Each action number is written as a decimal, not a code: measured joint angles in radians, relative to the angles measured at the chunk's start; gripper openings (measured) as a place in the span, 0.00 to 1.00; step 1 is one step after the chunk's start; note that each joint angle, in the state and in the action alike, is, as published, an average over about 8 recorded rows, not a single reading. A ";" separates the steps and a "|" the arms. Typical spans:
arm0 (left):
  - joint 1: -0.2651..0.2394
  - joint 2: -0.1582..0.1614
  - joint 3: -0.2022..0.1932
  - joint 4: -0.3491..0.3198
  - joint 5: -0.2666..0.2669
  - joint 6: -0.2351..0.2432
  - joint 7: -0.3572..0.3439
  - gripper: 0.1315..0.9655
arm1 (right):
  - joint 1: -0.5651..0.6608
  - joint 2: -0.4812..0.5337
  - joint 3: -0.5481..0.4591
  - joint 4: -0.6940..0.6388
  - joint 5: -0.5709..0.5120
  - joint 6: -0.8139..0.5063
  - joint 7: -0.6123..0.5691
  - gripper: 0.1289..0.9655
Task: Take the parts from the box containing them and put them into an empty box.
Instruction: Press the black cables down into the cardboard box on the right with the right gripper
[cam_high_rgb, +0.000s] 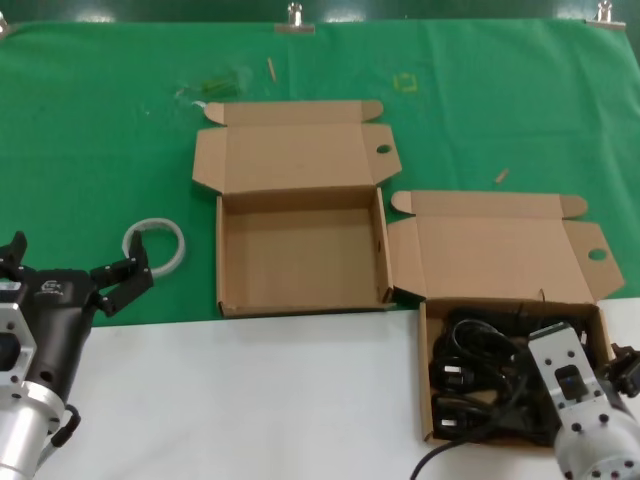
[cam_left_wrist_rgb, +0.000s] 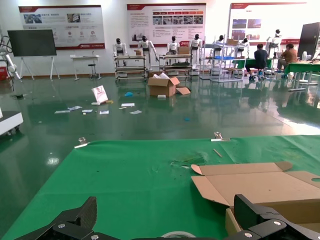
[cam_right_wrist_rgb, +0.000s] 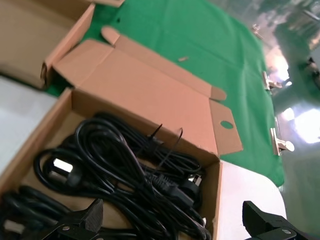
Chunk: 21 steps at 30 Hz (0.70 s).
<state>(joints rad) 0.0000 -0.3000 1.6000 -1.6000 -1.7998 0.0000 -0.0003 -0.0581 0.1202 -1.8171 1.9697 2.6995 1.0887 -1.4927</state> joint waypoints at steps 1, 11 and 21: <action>0.000 0.000 0.000 0.000 0.000 0.000 0.000 1.00 | 0.009 0.000 0.009 -0.005 0.010 0.008 -0.032 1.00; 0.000 0.000 0.000 0.000 0.000 0.000 0.000 1.00 | 0.069 0.000 0.156 -0.096 0.050 -0.016 -0.335 1.00; 0.000 0.000 0.000 0.000 0.000 0.000 0.000 1.00 | 0.116 -0.001 0.259 -0.188 0.053 -0.102 -0.498 1.00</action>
<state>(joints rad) 0.0000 -0.3000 1.6000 -1.6000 -1.7997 0.0000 -0.0003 0.0575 0.1194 -1.5578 1.7818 2.7528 0.9870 -1.9909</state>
